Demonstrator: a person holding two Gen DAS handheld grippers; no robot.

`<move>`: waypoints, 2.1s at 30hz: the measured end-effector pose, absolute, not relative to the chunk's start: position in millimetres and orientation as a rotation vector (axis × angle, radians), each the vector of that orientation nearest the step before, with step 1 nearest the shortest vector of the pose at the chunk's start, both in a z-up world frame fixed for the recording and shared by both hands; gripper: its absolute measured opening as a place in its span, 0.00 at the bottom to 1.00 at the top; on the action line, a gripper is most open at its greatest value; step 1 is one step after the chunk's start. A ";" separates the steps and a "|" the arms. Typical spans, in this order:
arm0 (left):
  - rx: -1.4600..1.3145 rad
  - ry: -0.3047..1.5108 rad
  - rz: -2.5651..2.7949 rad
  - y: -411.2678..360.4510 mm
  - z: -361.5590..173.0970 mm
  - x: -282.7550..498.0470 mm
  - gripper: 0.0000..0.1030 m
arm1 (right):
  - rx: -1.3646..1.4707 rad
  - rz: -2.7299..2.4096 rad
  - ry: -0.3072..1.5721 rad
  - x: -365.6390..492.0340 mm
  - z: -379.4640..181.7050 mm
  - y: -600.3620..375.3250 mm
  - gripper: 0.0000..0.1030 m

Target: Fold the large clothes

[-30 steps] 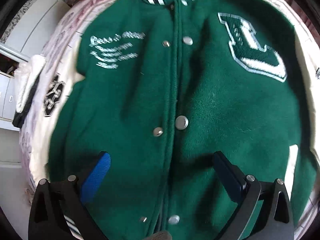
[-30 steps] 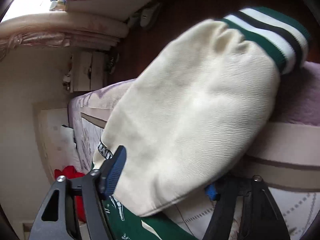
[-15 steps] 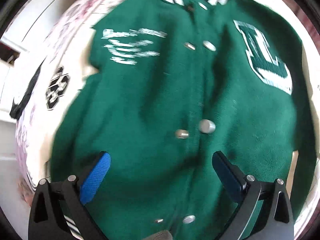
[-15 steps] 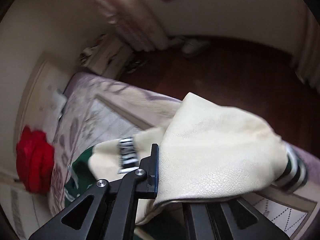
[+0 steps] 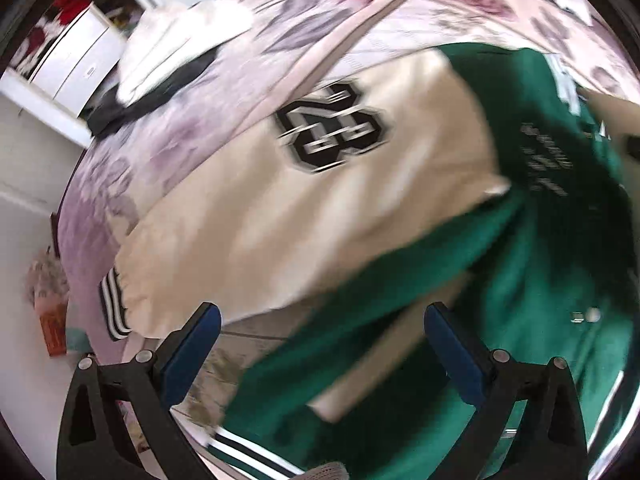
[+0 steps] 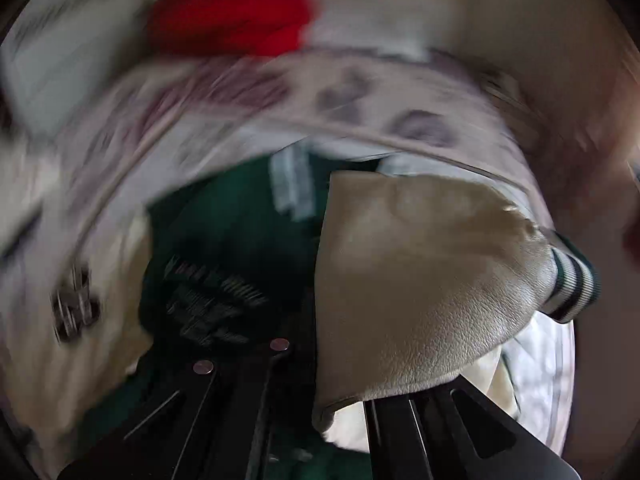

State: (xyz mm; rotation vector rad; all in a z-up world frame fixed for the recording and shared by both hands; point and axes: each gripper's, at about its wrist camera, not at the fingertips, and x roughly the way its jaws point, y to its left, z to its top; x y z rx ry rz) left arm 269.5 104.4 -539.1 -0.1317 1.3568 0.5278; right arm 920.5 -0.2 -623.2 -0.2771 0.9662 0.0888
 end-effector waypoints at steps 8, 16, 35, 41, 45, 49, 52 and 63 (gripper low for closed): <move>-0.155 1.400 0.528 131.5 -549.4 253.2 1.00 | -0.366 0.290 1.271 901.7 -714.1 96.6 0.33; -0.172 1.376 0.406 93.9 -531.6 282.4 1.00 | 0.388 0.235 1.259 849.7 -642.6 -61.1 0.72; -0.160 1.372 0.461 97.6 -523.0 293.1 1.00 | 0.781 0.276 1.215 808.9 -674.6 -77.7 0.62; -0.147 1.345 0.374 53.8 -520.9 321.4 1.00 | 0.902 -0.166 1.363 722.7 -724.0 -205.2 0.62; -0.077 1.317 0.322 20.4 -519.9 344.8 1.00 | 1.051 -0.147 1.316 684.6 -735.8 -225.2 0.62; -0.019 1.299 0.296 -0.1 -521.9 362.4 1.00 | 1.057 -0.157 1.121 662.1 -732.6 -233.3 0.04; 0.019 1.293 0.316 -1.7 -530.8 368.5 1.00 | 1.070 -0.375 0.978 619.3 -720.6 -267.8 0.04; -0.008 1.395 0.450 38.7 -587.9 377.7 1.00 | 0.965 -0.322 1.080 499.6 -635.6 -283.8 0.60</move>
